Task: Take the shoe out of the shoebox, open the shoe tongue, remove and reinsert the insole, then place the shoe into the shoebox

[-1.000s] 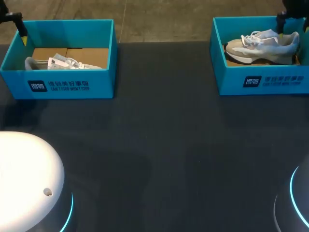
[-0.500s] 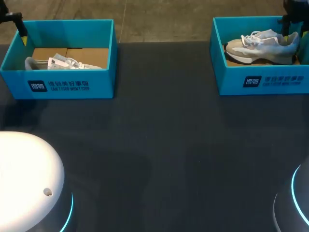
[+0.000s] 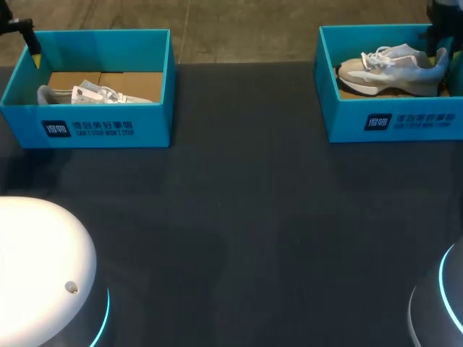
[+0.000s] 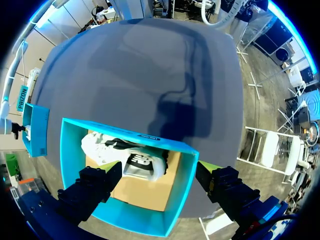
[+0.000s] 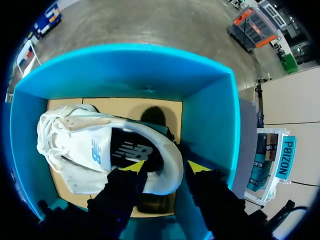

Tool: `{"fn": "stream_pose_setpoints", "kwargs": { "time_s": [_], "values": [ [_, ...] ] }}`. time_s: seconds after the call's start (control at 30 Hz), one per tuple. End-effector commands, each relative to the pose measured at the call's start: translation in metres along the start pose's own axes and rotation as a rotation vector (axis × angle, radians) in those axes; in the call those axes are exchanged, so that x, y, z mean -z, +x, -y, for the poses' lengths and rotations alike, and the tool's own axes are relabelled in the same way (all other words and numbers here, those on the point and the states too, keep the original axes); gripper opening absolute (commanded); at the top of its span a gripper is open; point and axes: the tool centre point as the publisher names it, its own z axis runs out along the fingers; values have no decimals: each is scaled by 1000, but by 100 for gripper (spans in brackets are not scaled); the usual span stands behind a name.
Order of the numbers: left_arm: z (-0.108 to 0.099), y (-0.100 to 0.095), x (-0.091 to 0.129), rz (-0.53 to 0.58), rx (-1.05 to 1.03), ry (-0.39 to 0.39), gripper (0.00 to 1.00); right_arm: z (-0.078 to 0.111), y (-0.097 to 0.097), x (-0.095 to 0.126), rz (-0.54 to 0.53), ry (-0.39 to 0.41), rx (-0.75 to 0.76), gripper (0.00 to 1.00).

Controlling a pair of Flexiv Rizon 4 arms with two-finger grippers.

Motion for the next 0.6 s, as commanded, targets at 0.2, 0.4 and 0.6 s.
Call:
{"fn": "stream_pose_setpoints", "kwargs": {
  "time_s": [0.2,0.4,0.6],
  "values": [
    [1,0,0,-2,0,-3,100,-12,1,-13,-8,42,4,47],
    [1,0,0,-2,0,-3,100,-12,0,-18,10,56,-4,46],
    [1,0,0,-2,0,-3,100,-10,-1,-15,7,49,-10,46]
  ]
}}
